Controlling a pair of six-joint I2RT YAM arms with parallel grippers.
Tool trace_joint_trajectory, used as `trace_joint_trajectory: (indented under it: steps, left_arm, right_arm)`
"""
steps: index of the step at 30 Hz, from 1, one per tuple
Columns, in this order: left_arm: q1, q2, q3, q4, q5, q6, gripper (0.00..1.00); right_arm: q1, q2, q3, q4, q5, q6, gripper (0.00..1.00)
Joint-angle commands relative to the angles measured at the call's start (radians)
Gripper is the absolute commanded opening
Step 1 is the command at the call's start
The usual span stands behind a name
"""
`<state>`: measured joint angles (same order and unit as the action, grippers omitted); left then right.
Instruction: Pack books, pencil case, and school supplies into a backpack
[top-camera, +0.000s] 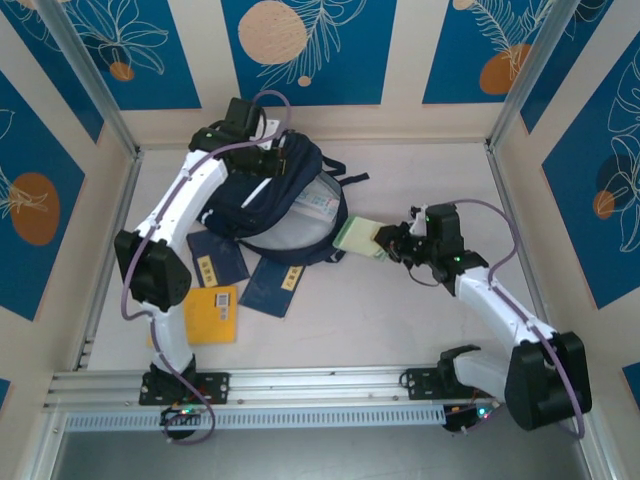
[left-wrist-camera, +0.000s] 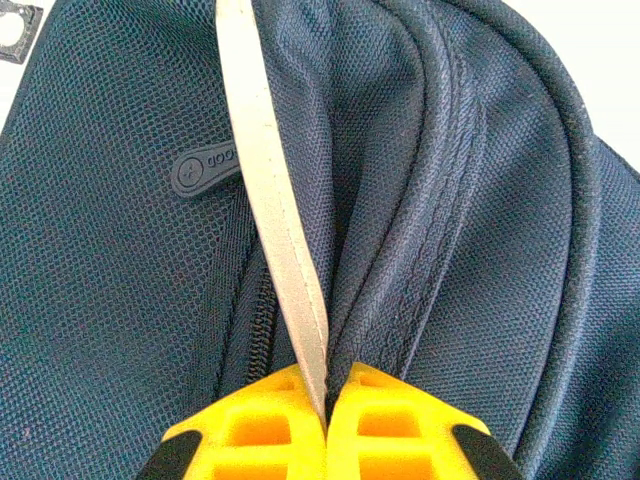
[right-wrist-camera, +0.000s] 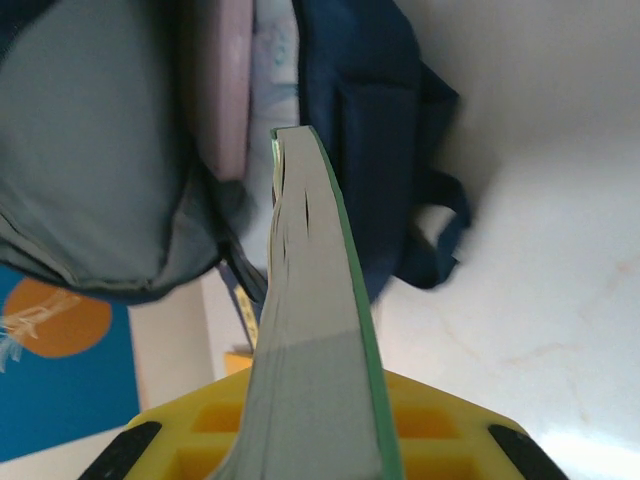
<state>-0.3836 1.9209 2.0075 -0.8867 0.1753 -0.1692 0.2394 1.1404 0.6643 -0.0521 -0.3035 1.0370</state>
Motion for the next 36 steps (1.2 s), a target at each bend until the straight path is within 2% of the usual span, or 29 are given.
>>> trace_joint_trajectory:
  steps: [1,6,14,22,26,30,34,36]
  left_arm:
    - [0.014,-0.065,0.046,0.027,0.072,0.007,0.0]
    - [0.02,-0.062,0.099,0.028,0.145,0.031,0.0]
    - [0.025,-0.075,0.168,0.035,0.234,0.038,0.0]
    - [0.024,-0.1,0.174,0.069,0.335,0.035,0.0]
    - [0.023,-0.095,0.174,0.108,0.426,0.01,0.0]
    - [0.019,-0.089,0.172,0.136,0.482,-0.016,0.0]
    - [0.019,-0.082,0.172,0.144,0.509,-0.025,0.0]
    - [0.019,-0.08,0.169,0.147,0.516,-0.031,0.0]
  right_arm:
    - [0.034,0.066,0.094,0.155,-0.029,0.1,0.0]
    - [0.098,0.217,0.19,0.216,-0.008,0.183,0.0]
    - [0.235,0.433,0.318,0.356,0.143,0.27,0.0]
    - [0.274,0.655,0.477,0.434,0.188,0.272,0.0]
    - [0.285,0.771,0.547,0.487,0.232,0.253,0.0]
    - [0.285,0.883,0.604,0.557,0.251,0.301,0.0]
    - [0.294,0.967,0.692,0.525,0.287,0.294,0.02]
    - [0.294,1.0,0.732,0.495,0.296,0.299,0.07]
